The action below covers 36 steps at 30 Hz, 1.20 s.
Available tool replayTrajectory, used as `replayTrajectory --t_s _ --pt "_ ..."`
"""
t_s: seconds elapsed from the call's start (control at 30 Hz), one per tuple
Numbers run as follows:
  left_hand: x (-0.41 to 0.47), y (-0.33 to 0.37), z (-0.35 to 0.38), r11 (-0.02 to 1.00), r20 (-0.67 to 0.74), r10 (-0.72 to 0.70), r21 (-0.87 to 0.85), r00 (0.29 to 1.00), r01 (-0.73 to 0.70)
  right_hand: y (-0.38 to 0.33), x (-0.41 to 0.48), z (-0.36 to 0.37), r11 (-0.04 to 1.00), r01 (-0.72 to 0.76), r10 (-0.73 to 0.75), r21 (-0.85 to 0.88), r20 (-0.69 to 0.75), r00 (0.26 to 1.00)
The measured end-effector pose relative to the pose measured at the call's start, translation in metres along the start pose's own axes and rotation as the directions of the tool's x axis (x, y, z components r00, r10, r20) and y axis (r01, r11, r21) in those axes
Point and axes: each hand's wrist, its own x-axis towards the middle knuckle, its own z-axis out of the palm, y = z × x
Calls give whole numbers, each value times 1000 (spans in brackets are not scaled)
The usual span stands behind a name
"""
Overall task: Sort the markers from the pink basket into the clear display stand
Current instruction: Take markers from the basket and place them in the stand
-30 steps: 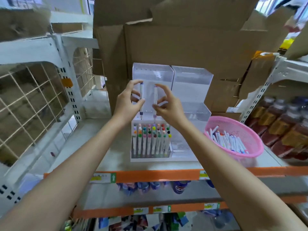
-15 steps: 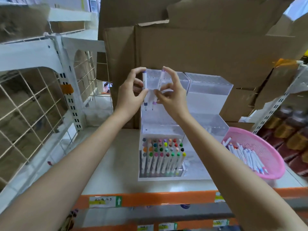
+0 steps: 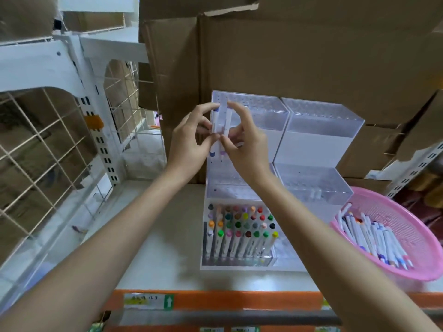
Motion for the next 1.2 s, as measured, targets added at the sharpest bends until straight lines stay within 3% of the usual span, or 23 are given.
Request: replayTrajectory --t_s 0.43,0.6,0.9,1.03,1.2 --pt "-11 -7 5 998 42 -67 7 997 67 5 -10 3 996 -85 84 8 53 995" --pt "-12 -6 7 1000 12 -23 1 1000 23 6 -10 3 995 -98 98 4 32 995" --pt "-9 -1 6 986 35 98 132 995 -101 8 -13 4 998 -50 51 -32 53 997" --pt "-10 -2 4 990 5 73 123 997 -73 6 -15 5 997 -24 30 -80 76 997" --pt "-10 -6 2 992 85 16 124 996 -27 6 -16 5 995 -9 16 -95 72 997"
